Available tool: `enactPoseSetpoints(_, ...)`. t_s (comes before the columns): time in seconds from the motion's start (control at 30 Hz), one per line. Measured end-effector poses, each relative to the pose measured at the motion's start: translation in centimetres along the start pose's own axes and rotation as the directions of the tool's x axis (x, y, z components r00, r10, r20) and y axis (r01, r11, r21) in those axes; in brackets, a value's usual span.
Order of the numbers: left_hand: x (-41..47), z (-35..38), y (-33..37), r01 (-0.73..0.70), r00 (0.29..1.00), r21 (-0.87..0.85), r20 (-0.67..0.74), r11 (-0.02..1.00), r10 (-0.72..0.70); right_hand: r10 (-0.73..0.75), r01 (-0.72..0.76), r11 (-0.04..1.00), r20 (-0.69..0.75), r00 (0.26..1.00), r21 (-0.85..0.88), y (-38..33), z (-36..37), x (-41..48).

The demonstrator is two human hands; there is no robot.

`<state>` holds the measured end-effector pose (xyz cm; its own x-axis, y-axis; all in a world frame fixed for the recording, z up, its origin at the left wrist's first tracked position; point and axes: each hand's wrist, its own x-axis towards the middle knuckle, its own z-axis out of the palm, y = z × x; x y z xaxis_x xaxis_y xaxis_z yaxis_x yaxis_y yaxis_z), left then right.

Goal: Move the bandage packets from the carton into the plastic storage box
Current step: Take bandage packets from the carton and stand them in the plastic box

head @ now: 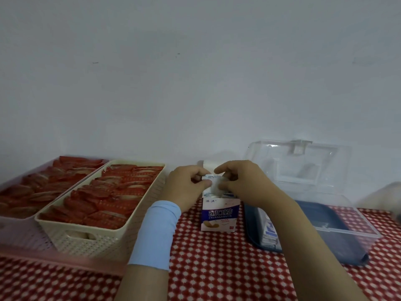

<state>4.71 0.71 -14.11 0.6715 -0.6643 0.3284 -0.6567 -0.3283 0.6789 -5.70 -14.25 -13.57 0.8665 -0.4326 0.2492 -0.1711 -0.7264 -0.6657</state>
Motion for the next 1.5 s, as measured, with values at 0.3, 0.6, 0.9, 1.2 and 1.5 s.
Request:
enactPoseSetpoints(0.3,0.0,0.1,0.3,-0.001,1.000,-0.018,0.005,1.000,0.002,0.040,-0.024,0.984,-0.090,0.995,0.177,0.2,-0.7,-0.3)
enactPoseSetpoints(0.6,0.2,0.0,0.4,0.008,1.000,0.000,0.018,1.000,-0.008,0.005,0.118,0.952,-0.398,0.917,0.284,-0.5,-3.2,-0.9)
enactPoseSetpoints(0.9,0.7,-0.5,0.7,-0.001,1.000,-0.307,-0.005,0.952,0.000,-0.093,0.113,0.982,-0.133,0.987,0.151,-1.8,-2.1,-1.4)
enactPoseSetpoints(1.2,0.0,-0.1,2.4,0.110,0.994,-0.731,0.089,0.673,-0.065,-0.140,0.198,0.889,-0.168,0.976,0.412,-2.4,-2.2,-1.7)
enactPoseSetpoints(1.5,-0.7,-1.3,2.5,0.342,0.910,-0.858,0.404,0.382,0.092,-0.104,0.158,0.747,-0.121,0.987,0.646,-3.0,-2.4,-2.1)
